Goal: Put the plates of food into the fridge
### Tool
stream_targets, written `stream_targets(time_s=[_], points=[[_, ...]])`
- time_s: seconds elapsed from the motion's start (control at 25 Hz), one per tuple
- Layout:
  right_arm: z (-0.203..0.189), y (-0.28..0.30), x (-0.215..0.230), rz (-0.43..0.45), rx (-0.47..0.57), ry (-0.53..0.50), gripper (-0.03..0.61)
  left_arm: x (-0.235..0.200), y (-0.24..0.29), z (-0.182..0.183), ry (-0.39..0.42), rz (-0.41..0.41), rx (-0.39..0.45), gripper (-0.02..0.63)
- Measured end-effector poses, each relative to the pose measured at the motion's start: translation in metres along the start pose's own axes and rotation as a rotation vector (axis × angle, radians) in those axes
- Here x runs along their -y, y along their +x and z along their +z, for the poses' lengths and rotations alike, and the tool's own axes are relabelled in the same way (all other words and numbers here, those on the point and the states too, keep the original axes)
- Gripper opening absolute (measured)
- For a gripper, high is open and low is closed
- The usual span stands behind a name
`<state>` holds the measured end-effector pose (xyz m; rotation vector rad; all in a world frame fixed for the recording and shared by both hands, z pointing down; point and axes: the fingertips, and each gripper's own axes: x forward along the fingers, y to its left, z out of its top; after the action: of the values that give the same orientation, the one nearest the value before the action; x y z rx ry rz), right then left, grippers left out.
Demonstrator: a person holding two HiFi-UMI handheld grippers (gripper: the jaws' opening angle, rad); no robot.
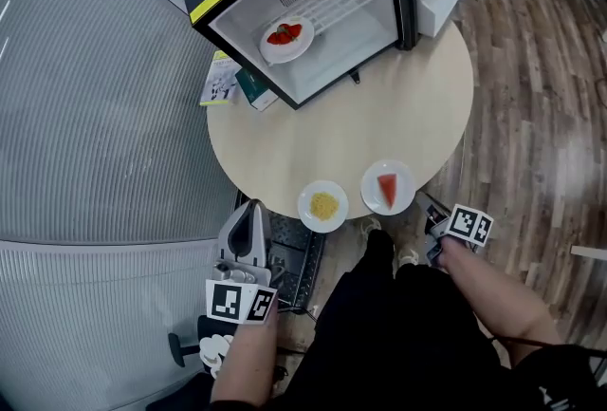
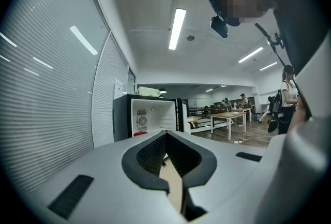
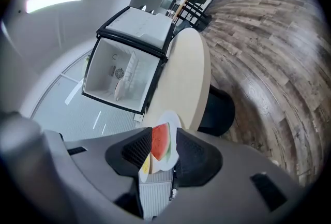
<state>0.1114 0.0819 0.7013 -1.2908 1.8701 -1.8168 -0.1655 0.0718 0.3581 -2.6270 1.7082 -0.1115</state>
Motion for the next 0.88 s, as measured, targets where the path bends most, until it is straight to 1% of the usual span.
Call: stream_targets(time_s=[0.08, 0.24, 0.32, 0.48, 0.68, 0.76, 0.88], points=[[-0.007, 0.006, 0.011, -0.016, -0.014, -0.006, 0.153, 0.003, -0.010, -0.004, 0.013, 0.009, -0.019, 0.005], [-0.023, 0.019, 0.030, -0.031, -0.043, 0.021, 0.153, 0.013, -0.030, -0.008, 0.106, -0.002, -0.073, 0.005], [-0.027, 0.026, 0.034, -0.025, -0.041, 0.040, 0.153, 0.014, -0.039, -0.011, 0.126, -0.002, -0.100, 0.005], [-0.031, 0.039, 0.037, -0.017, -0.029, 0.077, 0.153, 0.007, -0.046, -0.013, 0.092, 0.021, -0.123, 0.005], [-0.036, 0.050, 0.038, -0.022, -0.026, 0.119, 0.149, 0.000, -0.040, -0.009, 0.105, -0.016, -0.118, 0.005], [-0.037, 0.051, 0.039, -0.033, -0.023, 0.126, 0.110, -0.007, -0.035, -0.008, 0.100, -0.025, -0.112, 0.005], [-0.036, 0.049, 0.039, -0.032, -0.008, 0.138, 0.095, -0.020, -0.028, -0.007, 0.094, -0.037, -0.102, 0.005]])
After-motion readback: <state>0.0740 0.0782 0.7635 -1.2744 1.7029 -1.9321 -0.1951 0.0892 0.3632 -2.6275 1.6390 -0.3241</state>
